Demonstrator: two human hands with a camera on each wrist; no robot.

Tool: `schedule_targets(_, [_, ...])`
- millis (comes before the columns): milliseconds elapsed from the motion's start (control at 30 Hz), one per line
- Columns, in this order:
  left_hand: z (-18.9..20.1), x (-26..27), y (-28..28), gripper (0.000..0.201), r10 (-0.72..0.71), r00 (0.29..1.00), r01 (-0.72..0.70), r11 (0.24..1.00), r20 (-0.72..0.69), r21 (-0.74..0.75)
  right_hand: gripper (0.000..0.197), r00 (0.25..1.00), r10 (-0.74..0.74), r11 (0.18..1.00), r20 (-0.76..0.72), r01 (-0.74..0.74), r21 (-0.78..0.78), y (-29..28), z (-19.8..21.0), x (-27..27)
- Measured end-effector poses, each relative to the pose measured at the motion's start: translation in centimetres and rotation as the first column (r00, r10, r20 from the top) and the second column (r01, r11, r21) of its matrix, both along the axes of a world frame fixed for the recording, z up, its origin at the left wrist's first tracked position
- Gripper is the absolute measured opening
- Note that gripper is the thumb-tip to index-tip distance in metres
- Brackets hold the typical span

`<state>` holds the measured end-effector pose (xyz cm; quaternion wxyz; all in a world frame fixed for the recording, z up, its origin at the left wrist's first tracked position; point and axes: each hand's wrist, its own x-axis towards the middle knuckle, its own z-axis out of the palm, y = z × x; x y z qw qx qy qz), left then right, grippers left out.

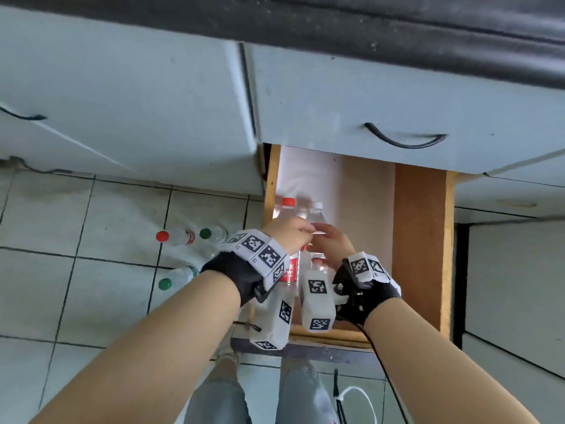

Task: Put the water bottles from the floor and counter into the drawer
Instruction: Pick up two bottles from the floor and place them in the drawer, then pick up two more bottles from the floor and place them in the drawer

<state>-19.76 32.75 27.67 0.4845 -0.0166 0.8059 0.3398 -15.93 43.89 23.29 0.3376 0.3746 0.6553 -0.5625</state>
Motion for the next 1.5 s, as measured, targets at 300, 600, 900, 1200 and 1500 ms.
schedule_targets(300, [2.8,2.7,-20.4,0.023,0.731,0.682,-0.708,0.669,-0.030,0.225,0.023,0.945,0.201,0.966,-0.260,-0.235,-0.107,-16.0,6.0,-2.8])
schedule_targets(600, [-12.3,7.9,-33.6,0.018,0.832,0.555,-0.832,0.555,0.011,-0.003,0.033,0.734,0.674,0.688,0.089,-0.666,0.288,-27.4,-10.6,-1.5])
schedule_targets(900, [-28.0,13.1,-33.1,0.050,0.680,0.722,-0.615,0.715,0.127,-0.332,0.049,0.498,0.824,0.423,0.271,-0.858,0.291,-27.4,-24.4,3.2])
schedule_targets(1200, [-29.6,12.6,-32.7,0.033,0.363,0.929,-0.318,0.884,0.075,-0.342,0.025,0.525,0.830,0.439,0.190,-0.824,0.359,-27.0,-25.9,5.2])
schedule_targets(1500, [-14.3,12.4,-33.4,0.009,0.258,0.957,-0.289,0.892,-0.132,-0.348,0.021,0.531,0.836,0.455,0.140,-0.813,0.363,-27.7,-12.0,5.6])
